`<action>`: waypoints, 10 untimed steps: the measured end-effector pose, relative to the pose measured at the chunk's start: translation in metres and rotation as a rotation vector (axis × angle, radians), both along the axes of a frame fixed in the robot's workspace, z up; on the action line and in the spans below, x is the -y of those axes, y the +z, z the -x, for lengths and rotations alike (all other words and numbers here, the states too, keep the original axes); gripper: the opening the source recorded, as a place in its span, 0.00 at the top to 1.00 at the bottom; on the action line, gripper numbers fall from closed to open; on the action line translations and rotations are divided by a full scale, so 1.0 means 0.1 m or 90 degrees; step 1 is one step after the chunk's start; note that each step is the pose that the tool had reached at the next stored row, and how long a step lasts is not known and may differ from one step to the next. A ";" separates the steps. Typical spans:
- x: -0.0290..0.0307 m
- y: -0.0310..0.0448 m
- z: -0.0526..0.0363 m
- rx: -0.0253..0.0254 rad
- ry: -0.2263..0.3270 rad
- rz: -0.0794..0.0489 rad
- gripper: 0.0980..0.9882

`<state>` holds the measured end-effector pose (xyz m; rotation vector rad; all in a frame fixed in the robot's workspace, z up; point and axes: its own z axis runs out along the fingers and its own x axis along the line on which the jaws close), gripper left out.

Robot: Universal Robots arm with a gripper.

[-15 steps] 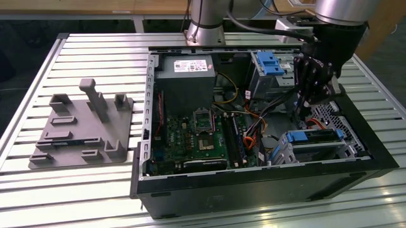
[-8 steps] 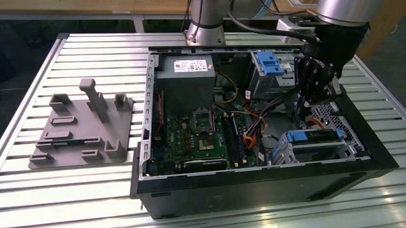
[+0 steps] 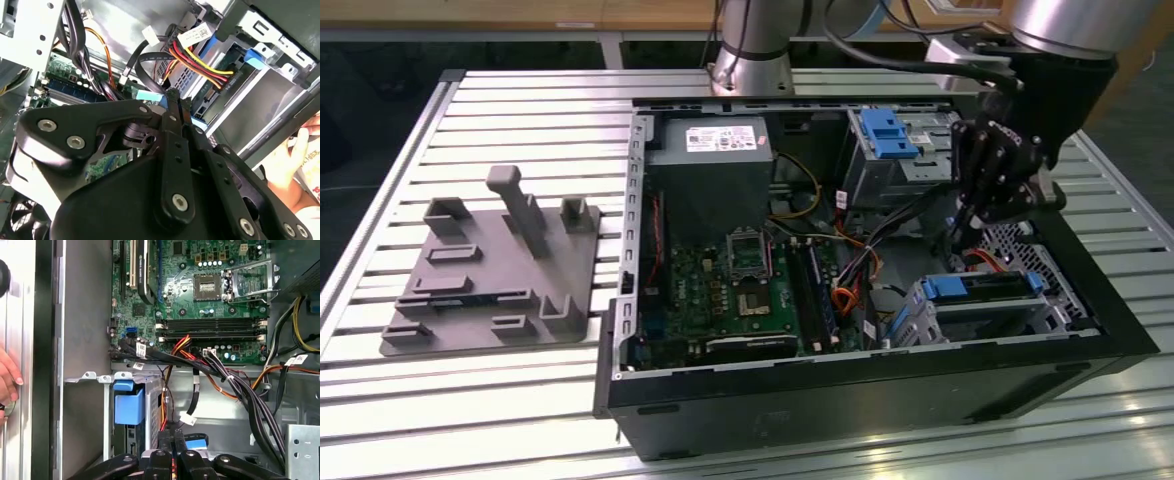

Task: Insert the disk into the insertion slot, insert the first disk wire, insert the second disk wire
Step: 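Insert the second disk wire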

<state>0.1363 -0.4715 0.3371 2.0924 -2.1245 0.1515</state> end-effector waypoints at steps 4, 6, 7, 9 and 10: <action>0.053 0.000 -0.021 -0.0005 0.000 -0.009 0.95; 0.084 0.000 -0.022 0.0001 0.000 -0.019 0.95; 0.100 0.000 -0.022 0.0005 0.000 -0.023 0.95; 0.133 0.001 -0.021 0.0015 0.000 -0.032 0.95; 0.149 0.000 -0.022 0.0019 0.000 -0.036 0.95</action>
